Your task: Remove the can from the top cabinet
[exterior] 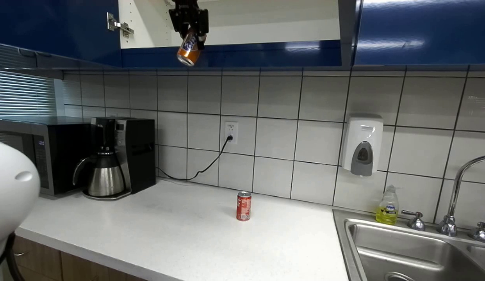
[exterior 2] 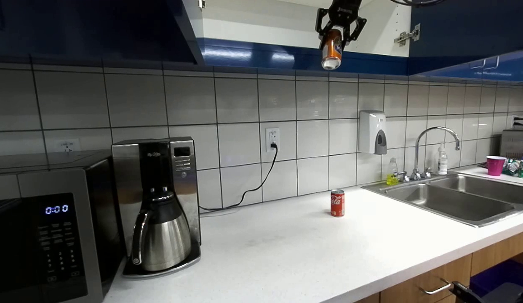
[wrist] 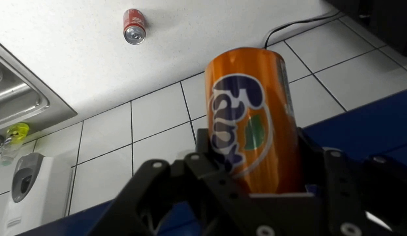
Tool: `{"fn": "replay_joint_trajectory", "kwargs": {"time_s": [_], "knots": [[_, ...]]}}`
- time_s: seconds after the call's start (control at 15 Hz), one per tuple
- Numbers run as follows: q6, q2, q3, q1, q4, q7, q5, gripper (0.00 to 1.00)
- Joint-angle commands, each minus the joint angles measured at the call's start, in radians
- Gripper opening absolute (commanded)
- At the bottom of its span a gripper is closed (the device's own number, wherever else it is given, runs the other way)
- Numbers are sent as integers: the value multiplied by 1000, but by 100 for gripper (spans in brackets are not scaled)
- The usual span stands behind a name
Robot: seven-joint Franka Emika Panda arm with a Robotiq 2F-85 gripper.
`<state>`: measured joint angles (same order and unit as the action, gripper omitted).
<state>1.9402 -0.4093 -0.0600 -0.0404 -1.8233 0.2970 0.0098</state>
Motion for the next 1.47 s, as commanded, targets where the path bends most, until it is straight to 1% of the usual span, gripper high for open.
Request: {"fn": "replay_joint_trajectory", "kwargs": {"time_s": [0.0,0.33,1.0,1.2,1.4], "knots": [[9,-59,17,30,-83,-56,31,38],[7,-84,10,31,-166,-86,48,38],[45,-126,10,45,-344,-133,56,38],[67,-135,9,43,-392,-142,64,38],[116,-134,10,41,-452,-139,83,38]]}}
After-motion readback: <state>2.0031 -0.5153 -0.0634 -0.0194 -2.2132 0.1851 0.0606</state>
